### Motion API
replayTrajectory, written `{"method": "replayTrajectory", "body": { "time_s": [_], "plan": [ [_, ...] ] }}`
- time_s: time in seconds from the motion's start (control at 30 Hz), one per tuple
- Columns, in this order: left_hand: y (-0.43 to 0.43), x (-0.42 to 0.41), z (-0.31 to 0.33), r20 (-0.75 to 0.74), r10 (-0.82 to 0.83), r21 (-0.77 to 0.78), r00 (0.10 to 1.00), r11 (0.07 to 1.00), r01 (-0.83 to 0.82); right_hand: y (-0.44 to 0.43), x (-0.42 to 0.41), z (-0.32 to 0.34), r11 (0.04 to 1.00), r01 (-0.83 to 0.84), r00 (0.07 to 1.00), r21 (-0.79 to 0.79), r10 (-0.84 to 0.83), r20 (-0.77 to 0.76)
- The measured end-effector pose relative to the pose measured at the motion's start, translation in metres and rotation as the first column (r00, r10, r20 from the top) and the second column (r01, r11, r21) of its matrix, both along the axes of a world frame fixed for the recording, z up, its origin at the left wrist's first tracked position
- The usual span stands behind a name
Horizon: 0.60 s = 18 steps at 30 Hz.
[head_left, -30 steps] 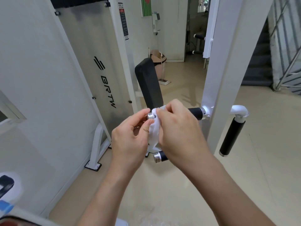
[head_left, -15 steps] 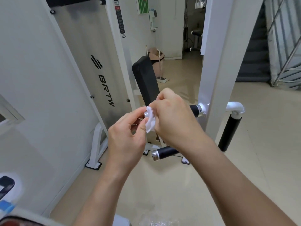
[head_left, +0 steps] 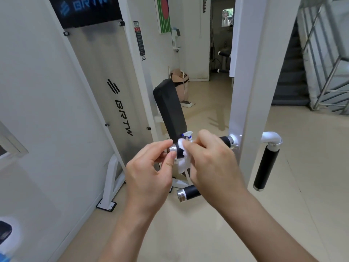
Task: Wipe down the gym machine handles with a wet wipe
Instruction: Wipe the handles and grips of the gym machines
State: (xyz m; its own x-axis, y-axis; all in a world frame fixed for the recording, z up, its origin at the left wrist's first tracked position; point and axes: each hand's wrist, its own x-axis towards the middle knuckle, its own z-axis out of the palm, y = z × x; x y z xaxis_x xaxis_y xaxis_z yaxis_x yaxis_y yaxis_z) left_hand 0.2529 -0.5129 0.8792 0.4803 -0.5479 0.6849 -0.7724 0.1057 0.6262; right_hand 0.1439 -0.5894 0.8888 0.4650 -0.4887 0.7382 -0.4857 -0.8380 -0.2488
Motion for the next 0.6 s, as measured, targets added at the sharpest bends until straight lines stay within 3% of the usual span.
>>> {"method": "replayTrajectory", "body": {
  "time_s": [0.1, 0.23, 0.37, 0.5, 0.6],
  "plan": [
    [0.001, -0.002, -0.002, 0.041, -0.015, -0.006, 0.999, 1.000, 0.016, -0.012, 0.009, 0.009, 1.000, 0.012, 0.997, 0.013, -0.013, 0.076],
    [0.002, -0.001, 0.000, 0.153, 0.019, 0.015, 0.988, 1.000, -0.022, 0.000, 0.001, -0.001, 1.000, -0.011, 0.998, 0.013, 0.010, 0.065],
    [0.001, -0.005, -0.004, 0.138, 0.026, -0.024, 0.990, 0.999, -0.023, -0.006, -0.007, -0.003, 0.998, -0.068, 0.993, 0.017, 0.066, 0.094],
    [-0.002, -0.009, -0.004, 0.172, 0.030, -0.021, 0.985, 0.999, -0.027, -0.022, -0.014, -0.003, 0.997, 0.033, 0.984, 0.076, -0.045, 0.172],
    [-0.007, -0.010, -0.002, 0.207, 0.049, 0.011, 0.977, 0.999, -0.053, -0.009, -0.003, -0.006, 0.998, 0.064, 0.987, 0.019, -0.066, 0.144]
  ]
}}
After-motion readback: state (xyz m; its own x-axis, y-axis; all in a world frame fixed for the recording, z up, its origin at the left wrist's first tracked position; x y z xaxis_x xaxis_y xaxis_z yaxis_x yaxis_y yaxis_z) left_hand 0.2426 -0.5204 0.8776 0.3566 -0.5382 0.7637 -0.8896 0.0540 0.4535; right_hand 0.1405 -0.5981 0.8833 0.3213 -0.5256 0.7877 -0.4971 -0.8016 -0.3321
